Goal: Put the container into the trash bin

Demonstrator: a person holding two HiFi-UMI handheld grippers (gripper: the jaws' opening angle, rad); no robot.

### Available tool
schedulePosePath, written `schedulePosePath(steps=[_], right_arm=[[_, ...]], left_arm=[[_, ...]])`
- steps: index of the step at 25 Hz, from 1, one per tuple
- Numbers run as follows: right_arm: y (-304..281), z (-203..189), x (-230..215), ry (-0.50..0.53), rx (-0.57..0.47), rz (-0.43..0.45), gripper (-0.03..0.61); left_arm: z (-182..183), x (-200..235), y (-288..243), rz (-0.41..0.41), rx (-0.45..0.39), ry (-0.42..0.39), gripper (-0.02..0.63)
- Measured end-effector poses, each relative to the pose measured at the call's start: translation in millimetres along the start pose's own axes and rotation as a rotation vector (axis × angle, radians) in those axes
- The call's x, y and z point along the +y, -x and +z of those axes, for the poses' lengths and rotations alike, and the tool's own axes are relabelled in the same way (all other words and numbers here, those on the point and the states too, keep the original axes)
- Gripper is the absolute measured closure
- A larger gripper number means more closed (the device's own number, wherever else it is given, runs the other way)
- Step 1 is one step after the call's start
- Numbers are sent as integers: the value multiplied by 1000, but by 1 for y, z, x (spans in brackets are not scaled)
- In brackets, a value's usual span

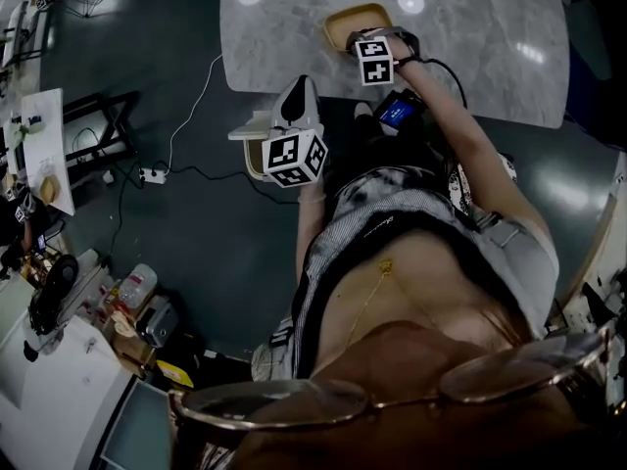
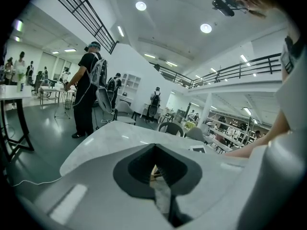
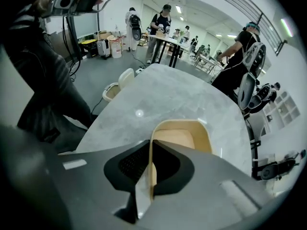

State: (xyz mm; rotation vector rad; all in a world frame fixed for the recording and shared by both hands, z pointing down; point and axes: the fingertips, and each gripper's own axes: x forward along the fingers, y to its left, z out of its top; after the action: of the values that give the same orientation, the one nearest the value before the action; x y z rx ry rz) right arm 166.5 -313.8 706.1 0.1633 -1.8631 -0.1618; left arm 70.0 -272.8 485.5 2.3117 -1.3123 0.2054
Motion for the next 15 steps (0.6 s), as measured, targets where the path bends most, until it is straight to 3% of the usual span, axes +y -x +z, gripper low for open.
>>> schedulePosePath(steps=[15], right_arm=[[98, 33, -2, -5, -140, -7, 540]], left_arm=[[11, -13, -5, -43, -2, -32, 614]])
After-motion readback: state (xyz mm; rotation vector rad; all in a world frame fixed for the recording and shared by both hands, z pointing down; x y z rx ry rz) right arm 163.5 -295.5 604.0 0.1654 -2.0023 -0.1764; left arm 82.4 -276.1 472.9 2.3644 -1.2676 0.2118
